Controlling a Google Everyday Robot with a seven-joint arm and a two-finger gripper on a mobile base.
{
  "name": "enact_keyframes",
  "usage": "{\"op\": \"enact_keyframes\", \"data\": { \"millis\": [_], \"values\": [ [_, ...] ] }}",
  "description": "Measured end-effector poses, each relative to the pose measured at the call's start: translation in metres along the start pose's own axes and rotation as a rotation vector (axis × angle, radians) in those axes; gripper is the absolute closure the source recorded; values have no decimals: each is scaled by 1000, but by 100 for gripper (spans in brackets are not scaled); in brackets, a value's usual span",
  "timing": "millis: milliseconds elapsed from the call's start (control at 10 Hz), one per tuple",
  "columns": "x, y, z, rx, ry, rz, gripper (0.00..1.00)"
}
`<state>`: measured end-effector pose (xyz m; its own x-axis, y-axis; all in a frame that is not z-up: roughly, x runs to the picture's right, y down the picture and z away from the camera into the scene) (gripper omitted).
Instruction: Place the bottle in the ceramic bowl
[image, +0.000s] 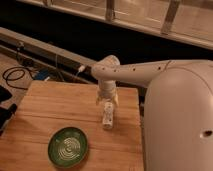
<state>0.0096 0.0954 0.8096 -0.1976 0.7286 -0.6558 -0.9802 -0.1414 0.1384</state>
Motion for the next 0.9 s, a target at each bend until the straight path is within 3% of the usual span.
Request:
{"op": "enact_keyframes", "data": {
  "millis": [200,500,800,900],
  "values": [
    [-2,-14,38,16,72,38,35],
    [-2,-26,70,28,156,82,35],
    [2,-26,85,17,206,101,36],
    [4,-24,84,-5,206,97,41]
  ]
}}
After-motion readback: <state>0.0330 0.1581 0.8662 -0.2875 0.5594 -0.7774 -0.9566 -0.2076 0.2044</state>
